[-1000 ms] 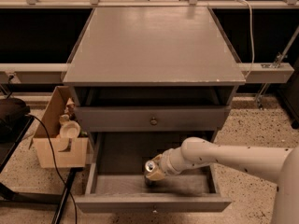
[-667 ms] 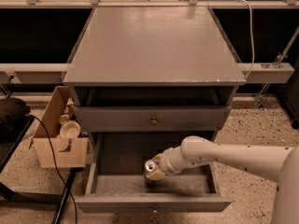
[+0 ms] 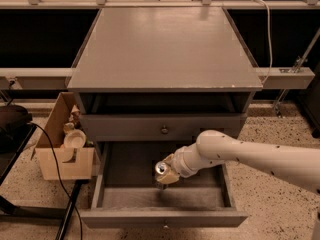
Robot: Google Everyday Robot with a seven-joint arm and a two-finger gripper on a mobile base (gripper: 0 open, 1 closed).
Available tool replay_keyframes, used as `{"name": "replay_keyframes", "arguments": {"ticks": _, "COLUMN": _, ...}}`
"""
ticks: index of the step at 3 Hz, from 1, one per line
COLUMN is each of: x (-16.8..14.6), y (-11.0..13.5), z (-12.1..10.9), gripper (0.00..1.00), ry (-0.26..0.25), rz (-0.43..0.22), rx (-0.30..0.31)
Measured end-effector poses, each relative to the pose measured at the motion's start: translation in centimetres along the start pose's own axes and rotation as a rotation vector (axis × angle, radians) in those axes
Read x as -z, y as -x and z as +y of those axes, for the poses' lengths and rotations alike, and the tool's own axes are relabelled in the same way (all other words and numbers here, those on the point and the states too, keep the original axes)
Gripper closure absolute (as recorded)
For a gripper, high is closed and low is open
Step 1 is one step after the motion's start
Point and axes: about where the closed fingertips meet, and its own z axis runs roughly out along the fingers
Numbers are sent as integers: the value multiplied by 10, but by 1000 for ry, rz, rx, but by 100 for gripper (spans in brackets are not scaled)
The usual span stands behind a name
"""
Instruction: Pick redbull can from middle drawer and place on counter
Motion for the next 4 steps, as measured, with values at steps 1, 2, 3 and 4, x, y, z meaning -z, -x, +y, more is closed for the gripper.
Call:
{"name": "replay_keyframes", "arguments": {"ticks": 1, "x": 40, "y": 24, "z": -1, "gripper": 100, "ry": -11, "rz": -4, "rx": 10}}
{"name": "replay_keyframes", "arguments": {"ticks": 2, "x": 107, "y": 76, "z": -9, "gripper": 100, "ry": -67, "rz": -11, "rx": 61}}
{"name": "replay_keyframes", "arguments": {"ticks": 3, "x": 109, "y": 80, "z": -8, "gripper": 100, "ry": -59, "rz": -2, "rx": 68}}
{"name": "replay_keyframes", "arguments": {"ticks": 4, "x": 136, "y": 104, "z": -16, "gripper": 100, "ry": -66, "rz": 10, "rx": 57}}
